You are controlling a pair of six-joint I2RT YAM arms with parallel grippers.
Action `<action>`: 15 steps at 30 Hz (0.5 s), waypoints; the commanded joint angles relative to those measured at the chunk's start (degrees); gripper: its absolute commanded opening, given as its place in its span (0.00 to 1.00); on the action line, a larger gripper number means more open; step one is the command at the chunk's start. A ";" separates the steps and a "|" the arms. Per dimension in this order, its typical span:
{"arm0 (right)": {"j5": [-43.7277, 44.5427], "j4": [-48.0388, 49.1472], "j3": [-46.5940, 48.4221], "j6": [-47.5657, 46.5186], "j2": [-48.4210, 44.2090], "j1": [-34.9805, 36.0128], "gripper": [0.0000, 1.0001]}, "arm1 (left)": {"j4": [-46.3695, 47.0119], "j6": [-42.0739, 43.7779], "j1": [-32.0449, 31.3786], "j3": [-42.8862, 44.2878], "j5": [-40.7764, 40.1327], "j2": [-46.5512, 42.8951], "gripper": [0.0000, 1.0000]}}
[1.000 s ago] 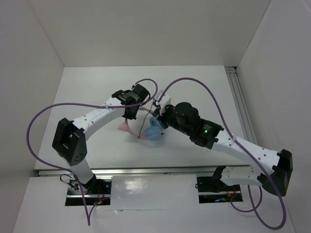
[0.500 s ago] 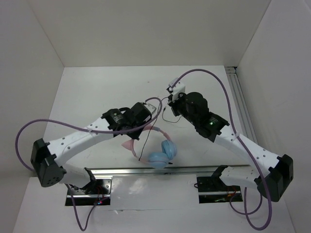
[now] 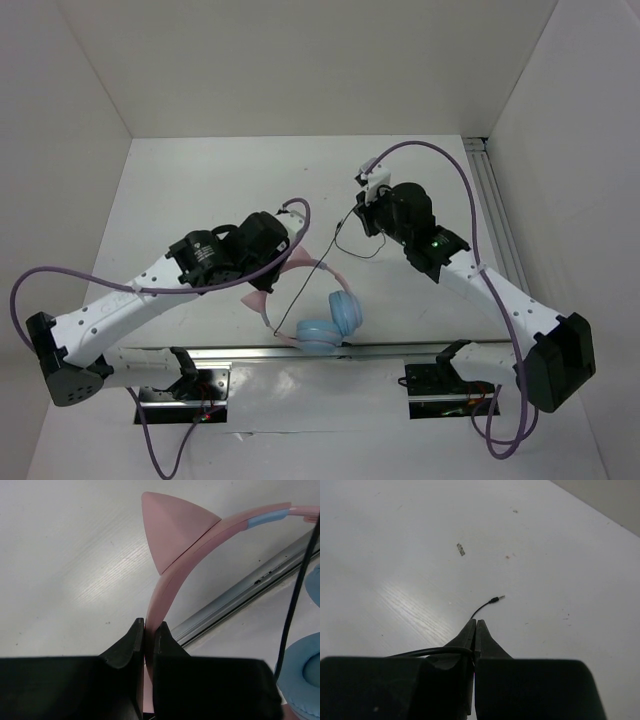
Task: Wrap the headphones
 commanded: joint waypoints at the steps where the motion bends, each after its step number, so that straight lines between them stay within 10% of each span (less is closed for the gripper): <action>1: -3.96 6.75 -0.80 2.51 1.46 -3.21 0.00 | -1.62 -1.53 -0.11 5.75 -0.84 -2.74 0.00; 15: -18.63 17.98 -3.09 9.36 9.80 -5.77 0.02 | -3.65 -5.32 -0.11 20.61 -3.58 -3.80 0.00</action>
